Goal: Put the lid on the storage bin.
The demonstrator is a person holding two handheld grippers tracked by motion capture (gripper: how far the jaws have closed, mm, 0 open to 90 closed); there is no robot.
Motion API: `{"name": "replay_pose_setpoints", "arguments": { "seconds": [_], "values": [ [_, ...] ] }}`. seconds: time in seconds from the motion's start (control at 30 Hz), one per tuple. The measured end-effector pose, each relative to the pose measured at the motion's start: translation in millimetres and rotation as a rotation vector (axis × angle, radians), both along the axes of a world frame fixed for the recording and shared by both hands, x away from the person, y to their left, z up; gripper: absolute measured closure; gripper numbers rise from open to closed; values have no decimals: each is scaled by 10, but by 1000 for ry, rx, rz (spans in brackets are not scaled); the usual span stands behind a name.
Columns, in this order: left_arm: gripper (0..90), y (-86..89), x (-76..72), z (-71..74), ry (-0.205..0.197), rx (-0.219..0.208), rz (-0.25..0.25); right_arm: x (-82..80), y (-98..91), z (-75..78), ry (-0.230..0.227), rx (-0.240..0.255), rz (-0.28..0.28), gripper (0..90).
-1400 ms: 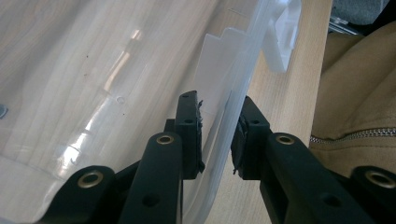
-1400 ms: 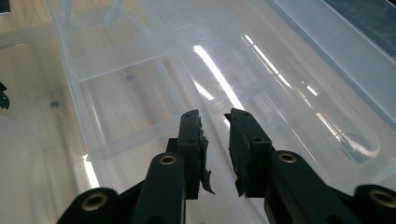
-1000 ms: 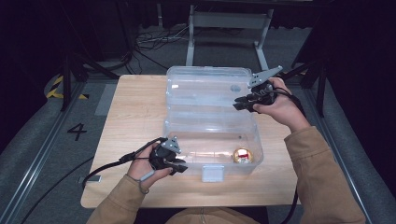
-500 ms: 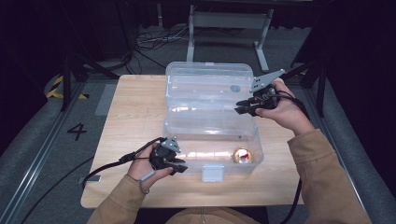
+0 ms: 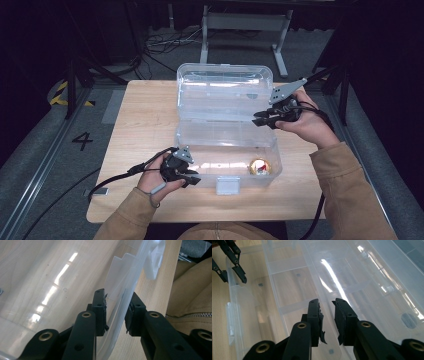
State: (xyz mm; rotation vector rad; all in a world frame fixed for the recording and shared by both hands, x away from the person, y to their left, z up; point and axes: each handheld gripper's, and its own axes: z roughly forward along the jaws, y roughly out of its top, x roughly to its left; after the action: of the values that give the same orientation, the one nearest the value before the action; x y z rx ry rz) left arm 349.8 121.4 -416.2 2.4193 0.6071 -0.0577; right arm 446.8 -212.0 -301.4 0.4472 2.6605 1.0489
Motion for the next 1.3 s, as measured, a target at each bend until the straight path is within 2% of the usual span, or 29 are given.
{"name": "replay_pose_setpoints", "arguments": {
  "seconds": [0.23,1.3],
  "values": [
    [727,-1,-3,-1,1,3,6,-66,-6,-5,-18,-5,14,750],
    [727,-2,-1,1,4,4,8,-232,-19,-18,-30,-19,40,749]
  ]
}}
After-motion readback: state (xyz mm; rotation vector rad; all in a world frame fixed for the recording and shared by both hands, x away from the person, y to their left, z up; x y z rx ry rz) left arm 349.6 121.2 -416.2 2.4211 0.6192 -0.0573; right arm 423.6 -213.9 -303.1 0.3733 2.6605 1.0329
